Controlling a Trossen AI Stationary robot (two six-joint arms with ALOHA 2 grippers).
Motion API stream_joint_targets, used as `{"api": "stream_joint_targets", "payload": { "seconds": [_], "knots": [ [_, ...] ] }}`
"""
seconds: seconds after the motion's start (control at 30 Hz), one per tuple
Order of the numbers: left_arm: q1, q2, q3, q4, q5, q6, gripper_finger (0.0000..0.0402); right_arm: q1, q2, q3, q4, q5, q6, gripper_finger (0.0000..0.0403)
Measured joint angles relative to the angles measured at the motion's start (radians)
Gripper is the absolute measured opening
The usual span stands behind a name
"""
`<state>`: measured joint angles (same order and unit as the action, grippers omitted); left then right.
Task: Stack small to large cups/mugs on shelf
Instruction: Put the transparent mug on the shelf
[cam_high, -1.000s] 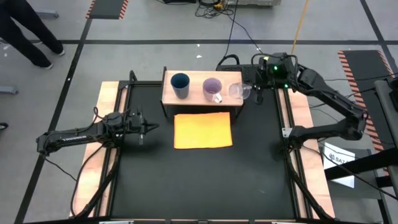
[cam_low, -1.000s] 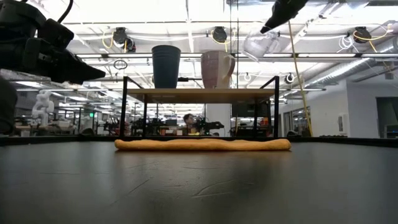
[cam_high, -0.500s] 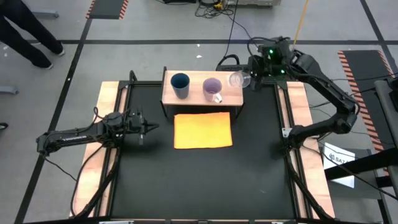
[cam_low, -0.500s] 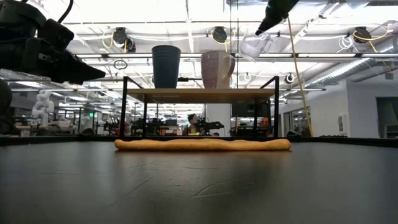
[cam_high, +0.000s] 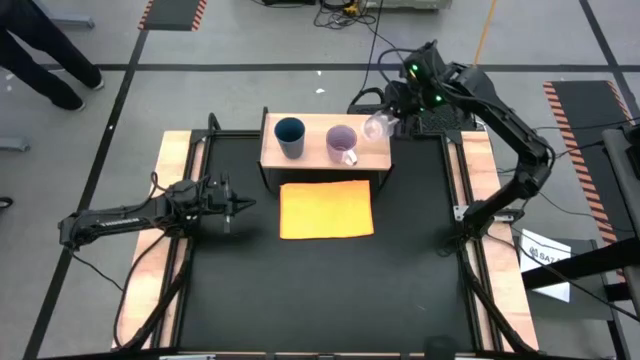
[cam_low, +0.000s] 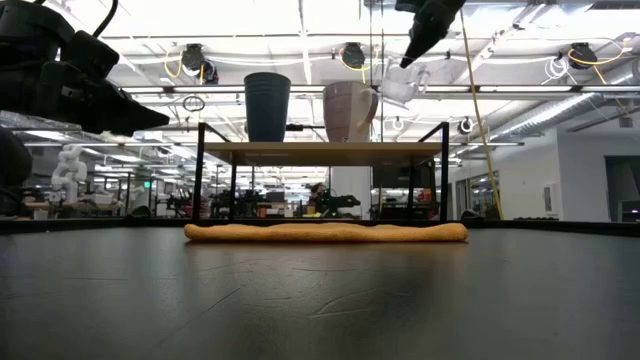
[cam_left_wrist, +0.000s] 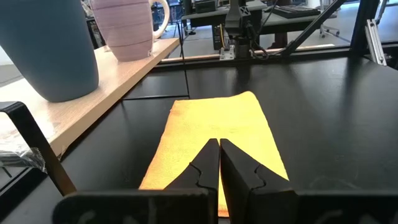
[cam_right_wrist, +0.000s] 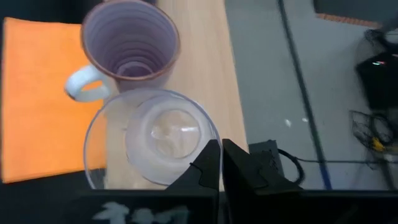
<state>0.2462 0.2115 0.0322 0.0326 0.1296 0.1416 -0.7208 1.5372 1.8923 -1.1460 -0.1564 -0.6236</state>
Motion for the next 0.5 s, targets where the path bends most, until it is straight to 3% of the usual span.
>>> {"api": "stream_joint_targets", "payload": {
  "seconds": [0.5],
  "knots": [
    [0.0, 0.0, 0.0, -0.006, 0.0, 0.004, 0.0017, -0.007, 0.189, 0.164, -0.15, -0.001, -0.112, 0.0]
  ]
}}
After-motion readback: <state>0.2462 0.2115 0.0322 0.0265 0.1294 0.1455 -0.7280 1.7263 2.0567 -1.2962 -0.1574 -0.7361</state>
